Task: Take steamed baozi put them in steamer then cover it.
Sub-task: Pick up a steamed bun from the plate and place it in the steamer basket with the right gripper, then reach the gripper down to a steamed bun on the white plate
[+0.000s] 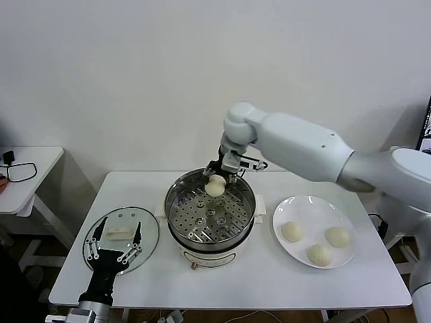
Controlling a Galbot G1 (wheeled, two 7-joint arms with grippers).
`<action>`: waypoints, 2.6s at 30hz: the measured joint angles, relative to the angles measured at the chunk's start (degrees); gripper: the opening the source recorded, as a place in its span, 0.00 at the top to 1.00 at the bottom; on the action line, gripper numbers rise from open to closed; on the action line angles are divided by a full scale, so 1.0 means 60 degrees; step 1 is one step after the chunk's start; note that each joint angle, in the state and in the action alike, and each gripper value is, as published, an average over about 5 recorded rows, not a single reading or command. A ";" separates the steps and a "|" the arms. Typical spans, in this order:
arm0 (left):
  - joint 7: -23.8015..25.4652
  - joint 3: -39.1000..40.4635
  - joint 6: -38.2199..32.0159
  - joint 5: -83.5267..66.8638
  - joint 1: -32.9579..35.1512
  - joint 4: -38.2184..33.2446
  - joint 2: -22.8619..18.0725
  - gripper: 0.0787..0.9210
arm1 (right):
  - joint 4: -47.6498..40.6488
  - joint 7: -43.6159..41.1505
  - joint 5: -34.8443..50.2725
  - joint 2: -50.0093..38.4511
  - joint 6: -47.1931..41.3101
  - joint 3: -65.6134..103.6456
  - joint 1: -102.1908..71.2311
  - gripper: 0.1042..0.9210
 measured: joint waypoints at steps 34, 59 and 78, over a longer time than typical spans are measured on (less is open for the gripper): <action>-0.0035 0.0041 0.0003 -0.0032 -0.0045 -0.0066 0.0028 0.12 | 0.0402 -0.0989 0.3851 -0.2184 -0.3348 -0.1203 0.1832 0.12; -0.0037 0.0029 0.0003 -0.0008 -0.0084 -0.0079 -0.0002 0.12 | 0.0814 0.0142 0.6287 -0.5554 -0.6590 -0.2743 0.0022 0.12; -0.0057 -0.0023 -0.0041 -0.0008 -0.0062 -0.0029 -0.0017 0.12 | 0.0244 0.1381 0.6219 -0.5111 -0.6872 -0.2246 -0.1331 0.12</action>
